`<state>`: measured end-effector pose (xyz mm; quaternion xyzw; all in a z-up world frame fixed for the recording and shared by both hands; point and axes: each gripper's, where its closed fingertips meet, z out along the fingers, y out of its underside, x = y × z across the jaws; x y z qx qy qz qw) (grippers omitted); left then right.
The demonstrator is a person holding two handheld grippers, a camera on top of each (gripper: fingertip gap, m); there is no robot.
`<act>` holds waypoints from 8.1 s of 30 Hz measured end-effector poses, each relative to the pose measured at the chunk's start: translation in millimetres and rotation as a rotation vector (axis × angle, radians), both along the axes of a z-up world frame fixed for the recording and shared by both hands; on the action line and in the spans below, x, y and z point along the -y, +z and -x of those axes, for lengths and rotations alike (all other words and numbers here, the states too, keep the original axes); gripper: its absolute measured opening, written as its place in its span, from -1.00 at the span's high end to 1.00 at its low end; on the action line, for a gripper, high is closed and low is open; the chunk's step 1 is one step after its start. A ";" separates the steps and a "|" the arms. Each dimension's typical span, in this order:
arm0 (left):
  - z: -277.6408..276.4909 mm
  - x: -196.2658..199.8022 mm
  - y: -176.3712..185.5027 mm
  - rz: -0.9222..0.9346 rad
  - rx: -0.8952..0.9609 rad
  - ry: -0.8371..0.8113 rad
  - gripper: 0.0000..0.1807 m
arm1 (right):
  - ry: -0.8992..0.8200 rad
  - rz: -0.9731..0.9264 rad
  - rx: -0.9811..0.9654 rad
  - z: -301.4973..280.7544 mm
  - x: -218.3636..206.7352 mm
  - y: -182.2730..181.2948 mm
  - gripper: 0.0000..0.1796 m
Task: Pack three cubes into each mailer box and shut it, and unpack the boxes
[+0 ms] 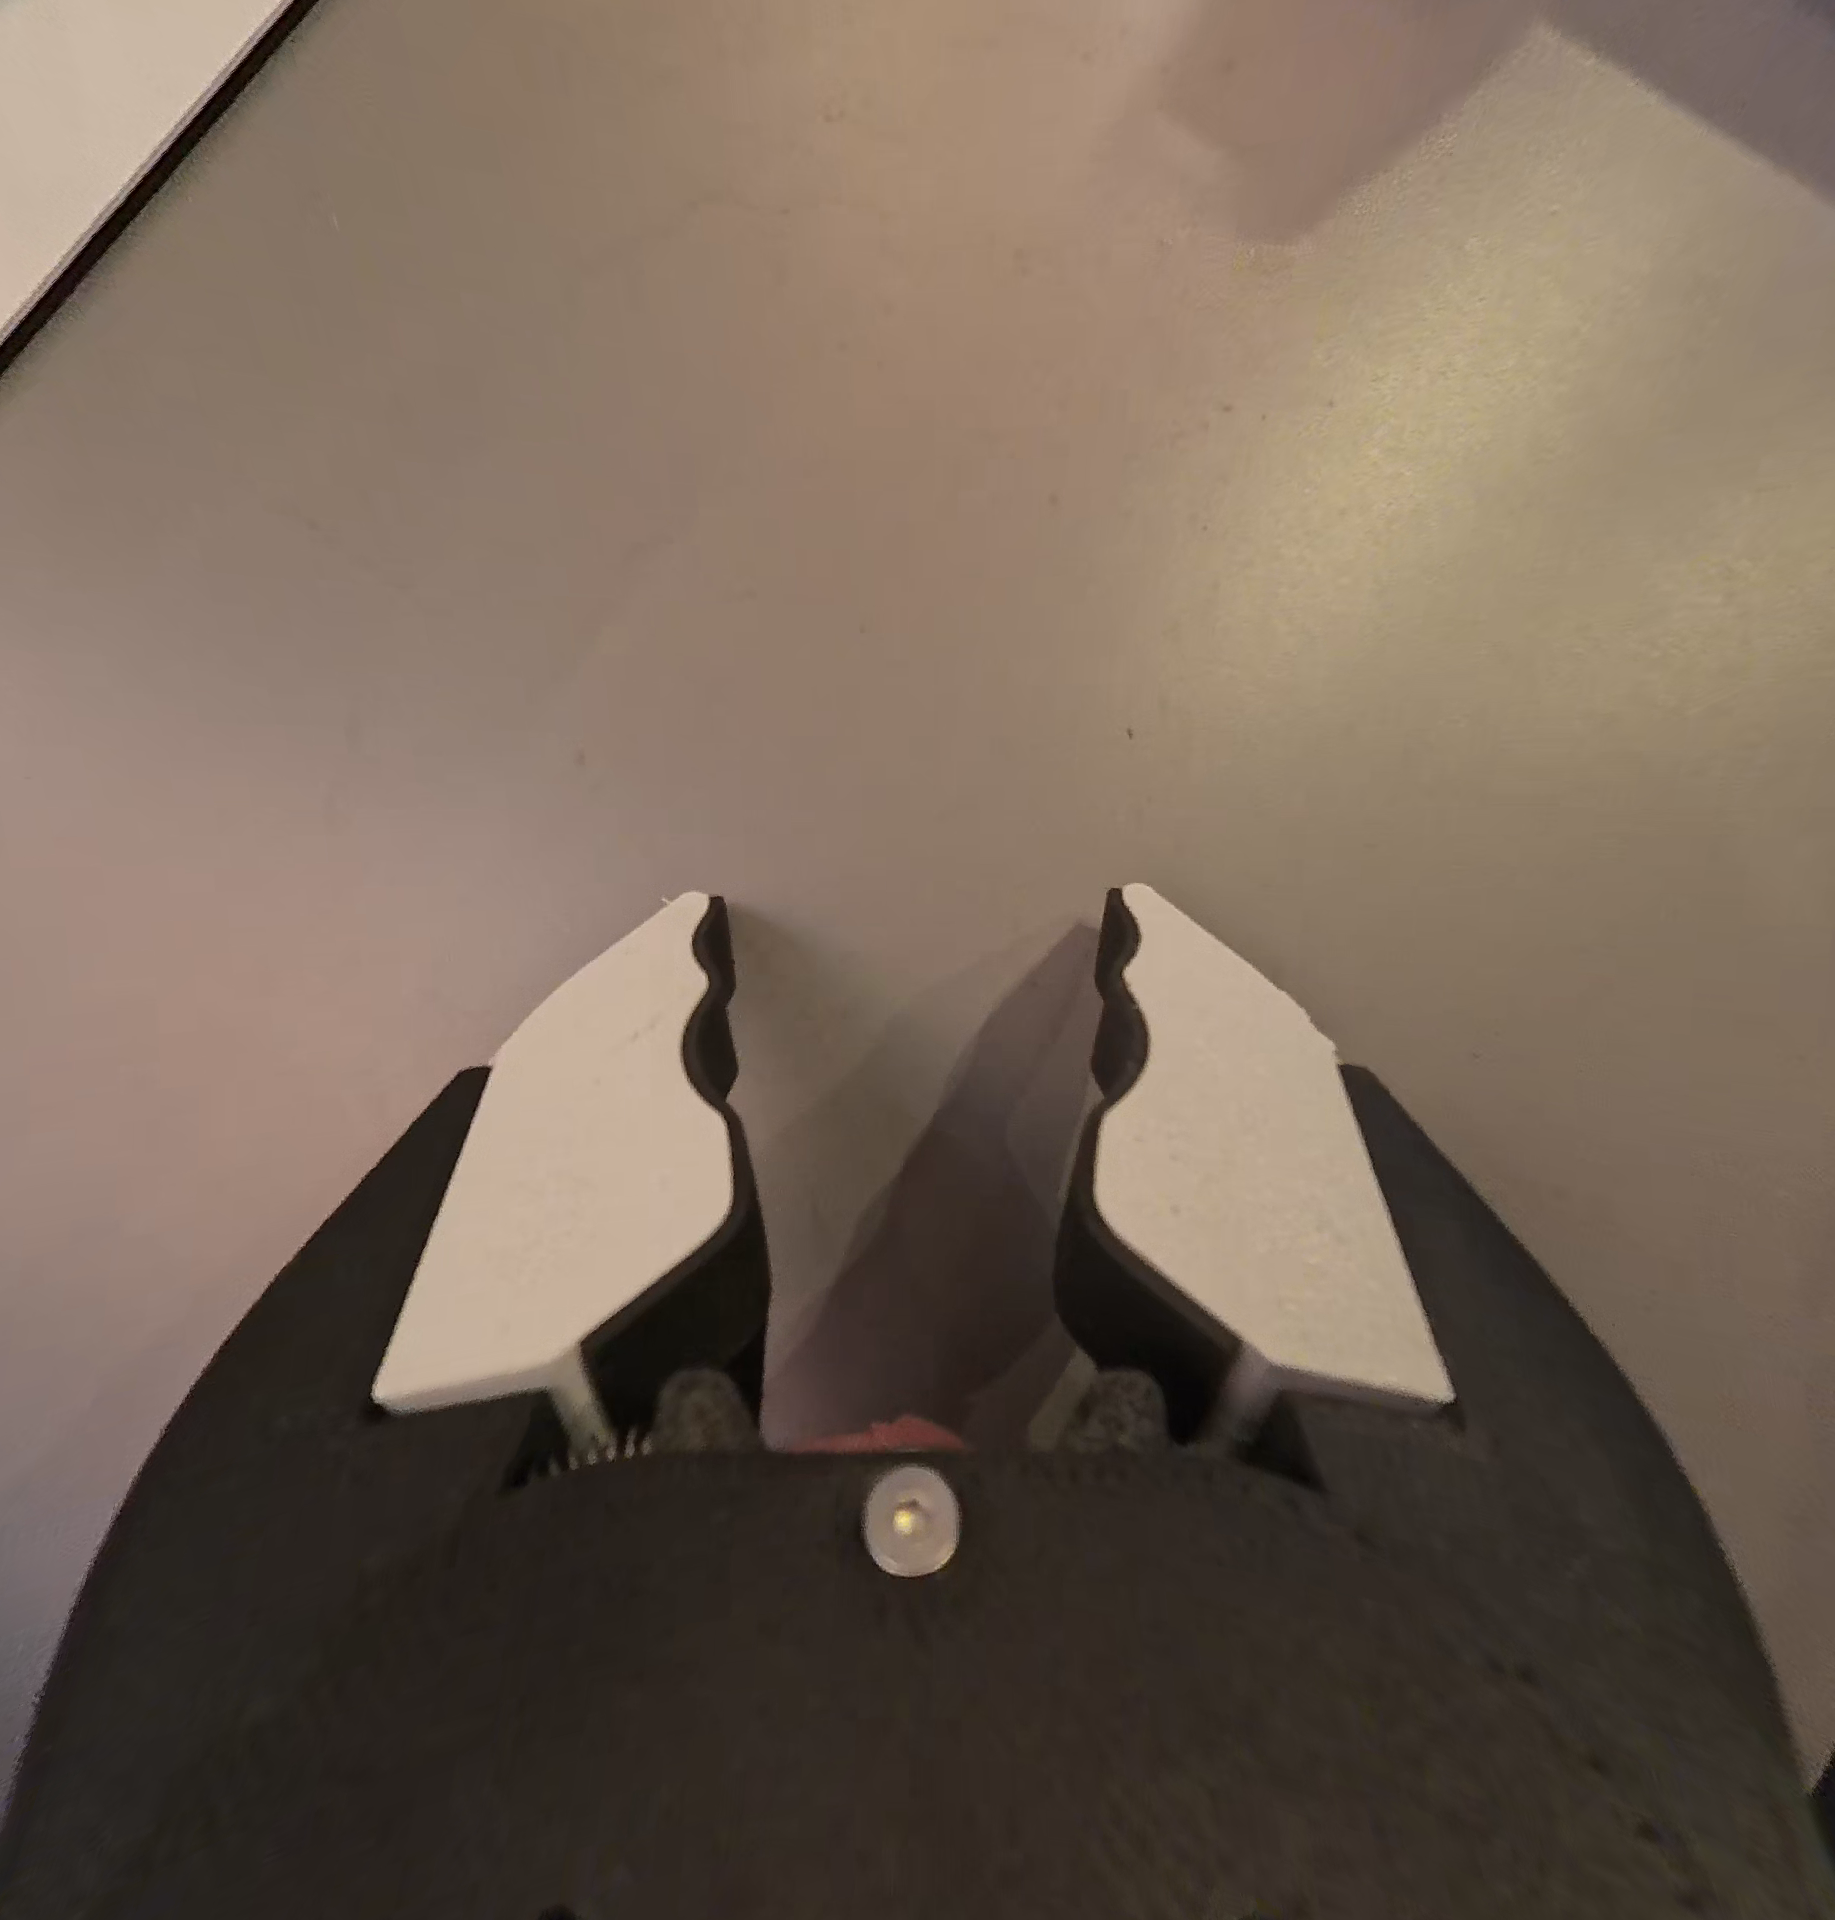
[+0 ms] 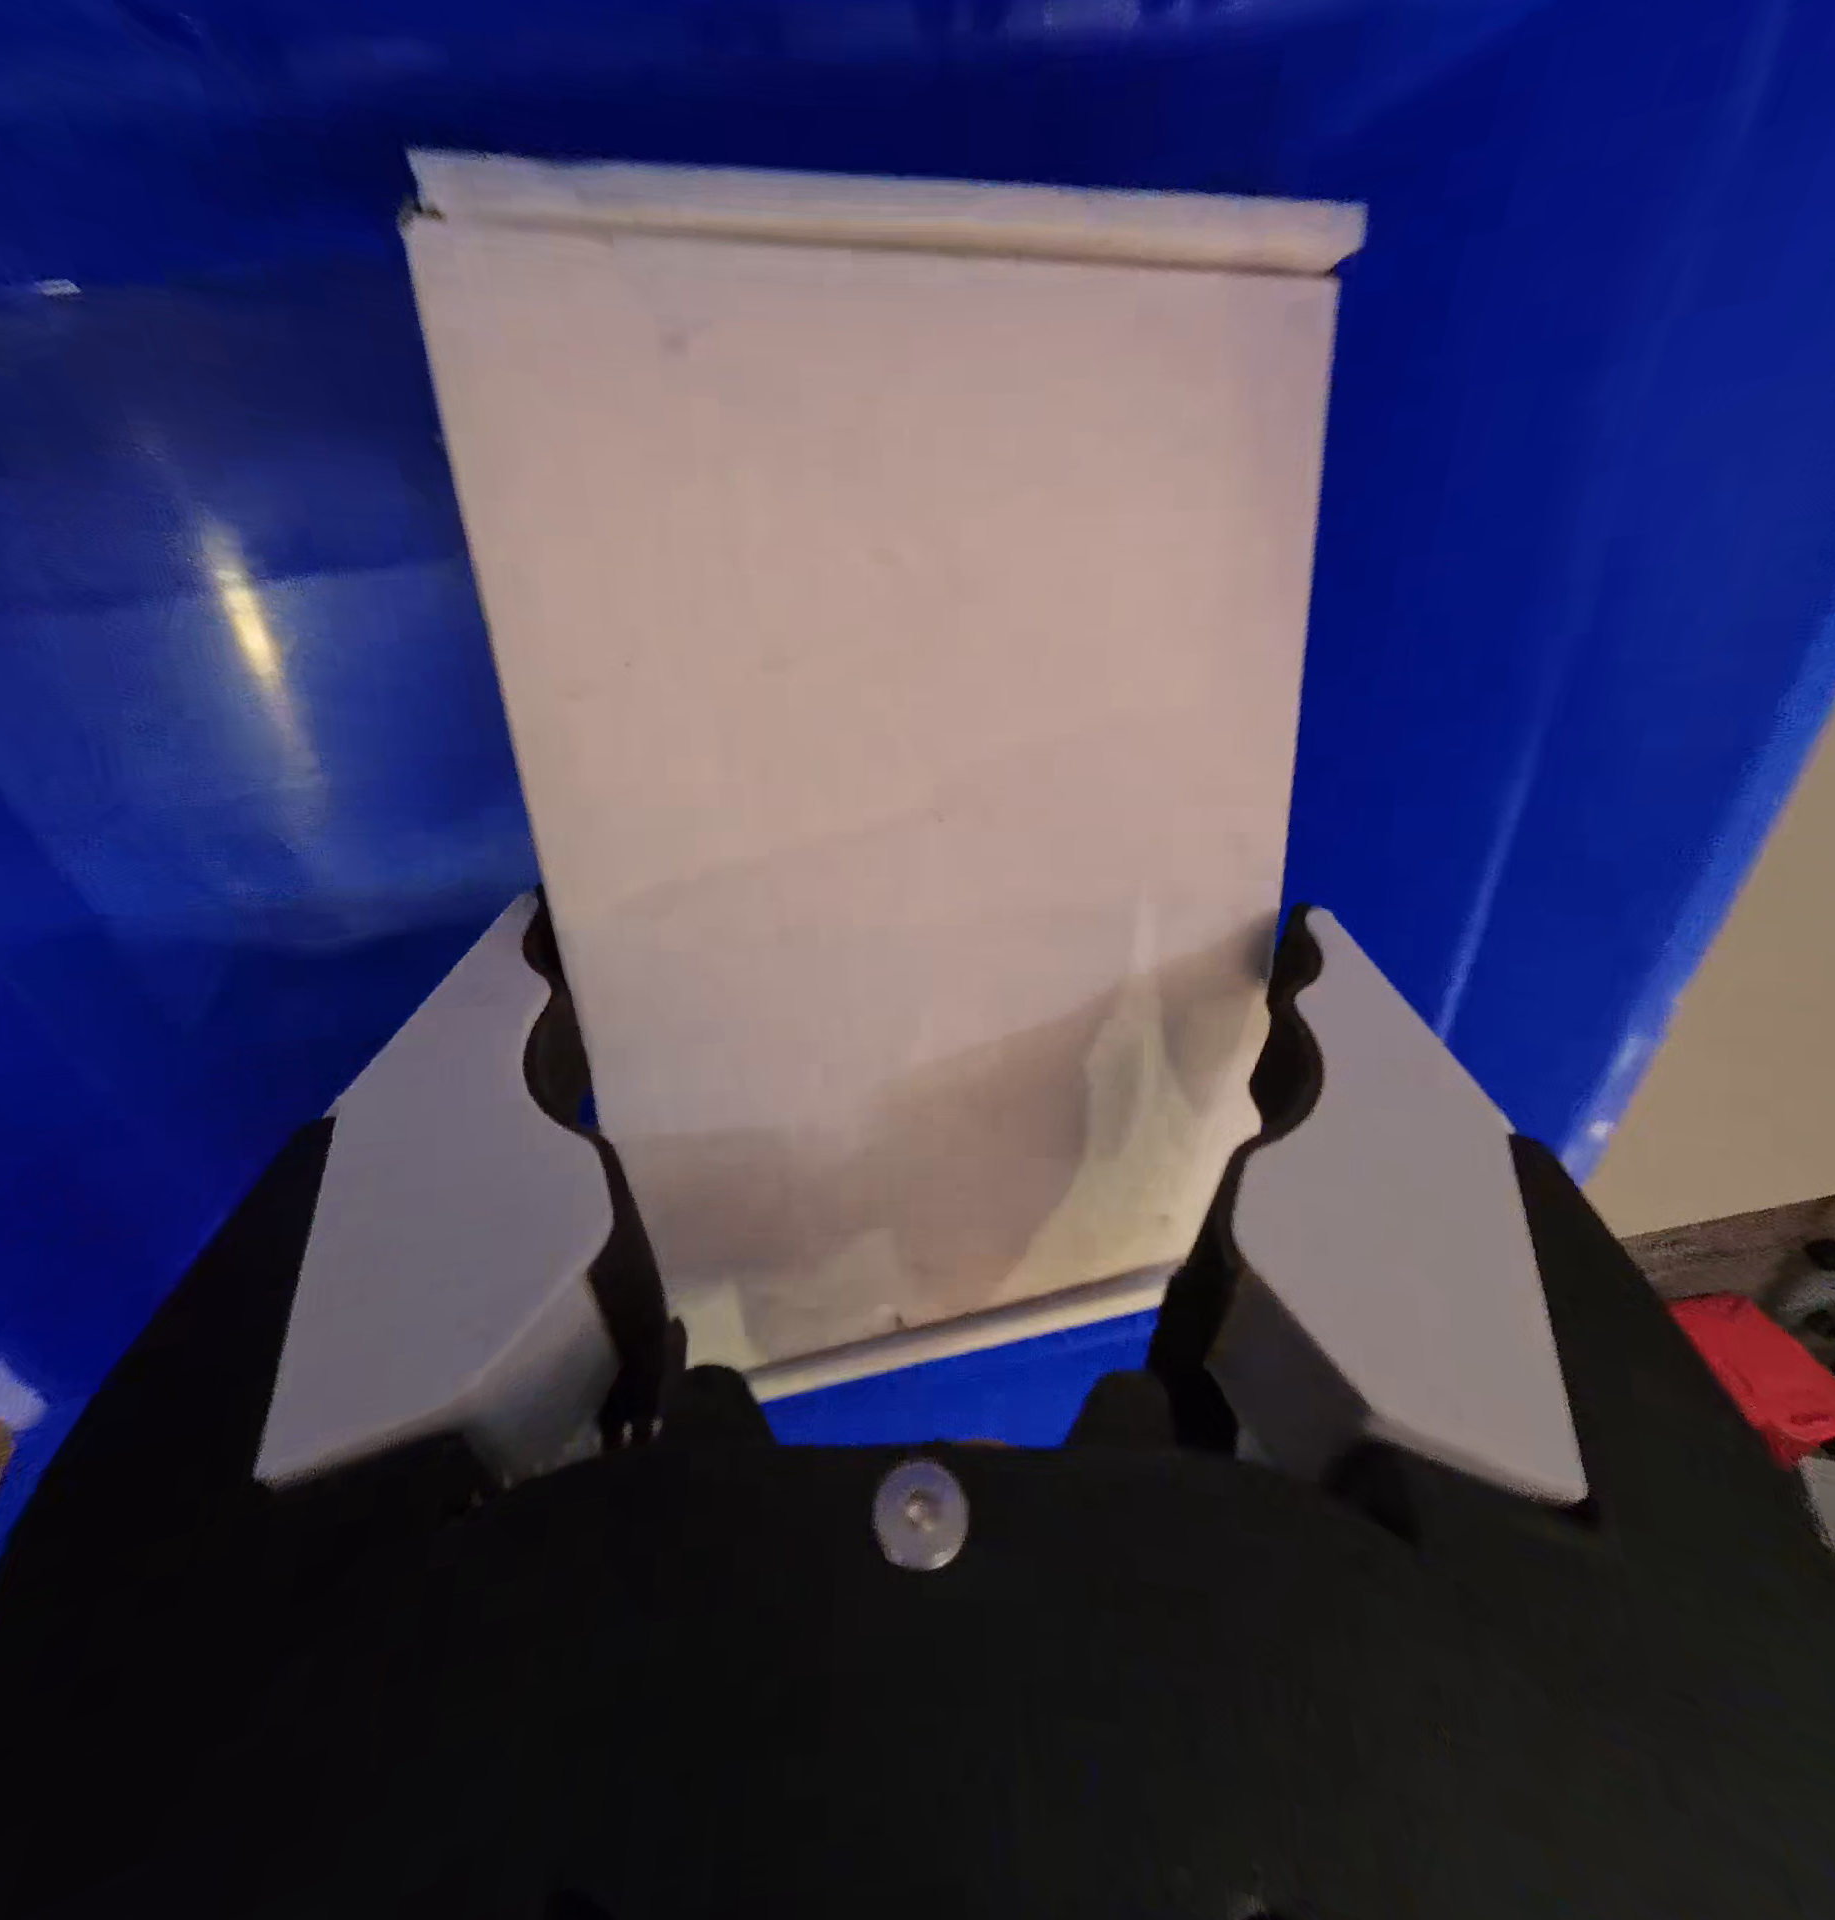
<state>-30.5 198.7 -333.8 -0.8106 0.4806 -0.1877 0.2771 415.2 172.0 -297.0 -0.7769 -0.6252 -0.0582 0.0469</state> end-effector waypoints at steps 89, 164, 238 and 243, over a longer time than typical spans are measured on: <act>316.3 -101.0 8.4 -0.026 -0.854 -0.332 -0.57 | 0.176 -0.100 -0.322 328.9 80.3 17.7 0.02; -47.8 36.0 68.8 -0.163 -0.411 -0.412 0.28 | 0.336 -0.738 -0.102 327.4 28.0 47.8 -0.06; -23.9 29.9 68.7 -0.730 -0.357 -0.461 0.32 | -0.013 0.059 -0.785 325.8 27.7 98.8 0.96; -22.1 32.0 69.4 -0.737 -0.344 -0.454 0.32 | -0.053 0.007 -0.776 326.4 20.3 100.3 1.00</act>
